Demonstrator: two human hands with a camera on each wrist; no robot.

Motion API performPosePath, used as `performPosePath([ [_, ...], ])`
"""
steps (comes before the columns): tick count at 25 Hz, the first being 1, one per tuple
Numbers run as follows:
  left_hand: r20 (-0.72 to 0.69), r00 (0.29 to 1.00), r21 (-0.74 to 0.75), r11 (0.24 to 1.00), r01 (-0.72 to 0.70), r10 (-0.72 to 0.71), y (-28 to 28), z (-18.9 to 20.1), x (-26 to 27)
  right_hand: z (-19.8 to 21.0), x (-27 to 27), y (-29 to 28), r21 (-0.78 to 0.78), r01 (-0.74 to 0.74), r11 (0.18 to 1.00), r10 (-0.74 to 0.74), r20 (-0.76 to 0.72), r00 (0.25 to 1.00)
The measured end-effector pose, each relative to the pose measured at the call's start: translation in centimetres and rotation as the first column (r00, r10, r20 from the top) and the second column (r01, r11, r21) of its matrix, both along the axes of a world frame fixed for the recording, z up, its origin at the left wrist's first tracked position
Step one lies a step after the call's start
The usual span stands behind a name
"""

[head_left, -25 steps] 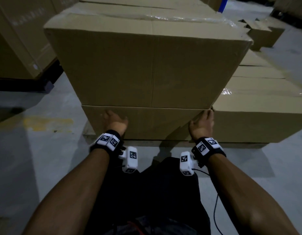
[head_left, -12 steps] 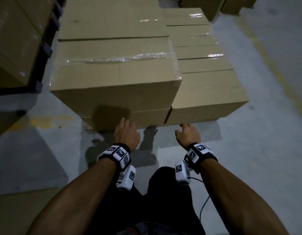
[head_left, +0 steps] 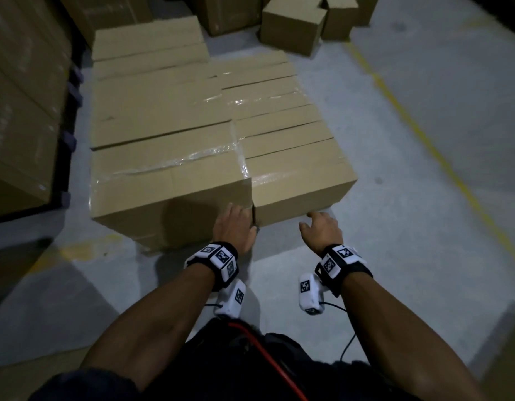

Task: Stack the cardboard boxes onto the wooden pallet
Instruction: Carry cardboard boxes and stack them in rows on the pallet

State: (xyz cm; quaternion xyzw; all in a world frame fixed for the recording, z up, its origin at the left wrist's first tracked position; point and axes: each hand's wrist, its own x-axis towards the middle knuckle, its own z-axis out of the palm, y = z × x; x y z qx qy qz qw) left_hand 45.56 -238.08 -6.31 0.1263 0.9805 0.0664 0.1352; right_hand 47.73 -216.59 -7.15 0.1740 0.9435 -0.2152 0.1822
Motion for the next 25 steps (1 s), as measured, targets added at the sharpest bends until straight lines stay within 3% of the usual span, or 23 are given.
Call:
performPosePath([
  [4, -0.079, 0.993, 0.033, 0.995, 0.093, -0.090, 4.3, 0.7, -3.5, 1.0, -1.8, 3.7, -0.019, 0.059, 0.998, -0.059, -0.034, 0.998],
  [9, -0.076, 0.991, 0.100, 0.988, 0.118, -0.111, 10.0, -1.8, -10.1, -0.9, -7.3, 9.6, 0.021, 0.095, 0.995, -0.095, -0.006, 0.995],
  [16, 0.101, 0.993, 0.074, 0.996, 0.059, -0.066, 17.8, -4.6, -21.8, -3.5, -18.7, 16.9, 0.061, 0.008, 0.998, -0.013, 0.095, 0.995],
  [21, 0.190, 0.981, 0.035, 0.998, -0.056, 0.049, 19.1, -5.9, -23.9, -4.9, -22.7, 19.8, 0.040, -0.095, 0.995, 0.087, 0.168, 0.982],
  [25, 0.238, 0.954, 0.011, 0.982, -0.188, 0.180, 19.1, -8.2, -22.3, -7.1, -24.5, 21.5, 0.016, -0.237, 0.971, 0.230, 0.187, 0.955],
])
